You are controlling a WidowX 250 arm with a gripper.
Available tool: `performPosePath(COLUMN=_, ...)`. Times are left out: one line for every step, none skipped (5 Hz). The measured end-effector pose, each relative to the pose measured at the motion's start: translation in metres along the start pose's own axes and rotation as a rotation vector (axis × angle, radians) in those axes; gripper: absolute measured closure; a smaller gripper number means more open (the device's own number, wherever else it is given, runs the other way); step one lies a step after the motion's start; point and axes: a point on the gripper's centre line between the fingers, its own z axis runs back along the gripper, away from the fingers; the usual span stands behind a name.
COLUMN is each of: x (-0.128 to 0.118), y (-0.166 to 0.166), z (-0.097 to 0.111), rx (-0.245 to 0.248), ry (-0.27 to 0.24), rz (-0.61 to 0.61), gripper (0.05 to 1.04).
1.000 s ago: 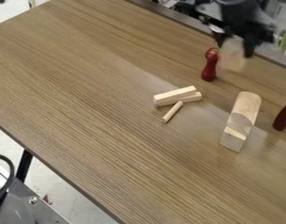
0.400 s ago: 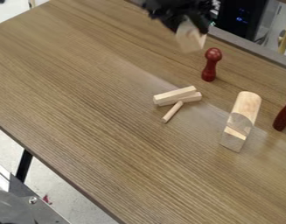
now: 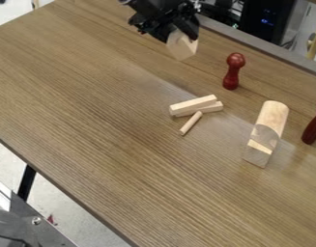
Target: Move the cube with a hole to the left
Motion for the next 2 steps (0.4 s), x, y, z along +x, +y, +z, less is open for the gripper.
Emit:
performPosePath(x=-0.001, y=0.013, z=-0.007, rx=-0.063, ry=0.023, rz=0.043, gripper=0.521)
performPosePath(x=-0.001, y=0.023, z=-0.018, rx=-0.084, ry=0.052, rz=0.063, gripper=0.521)
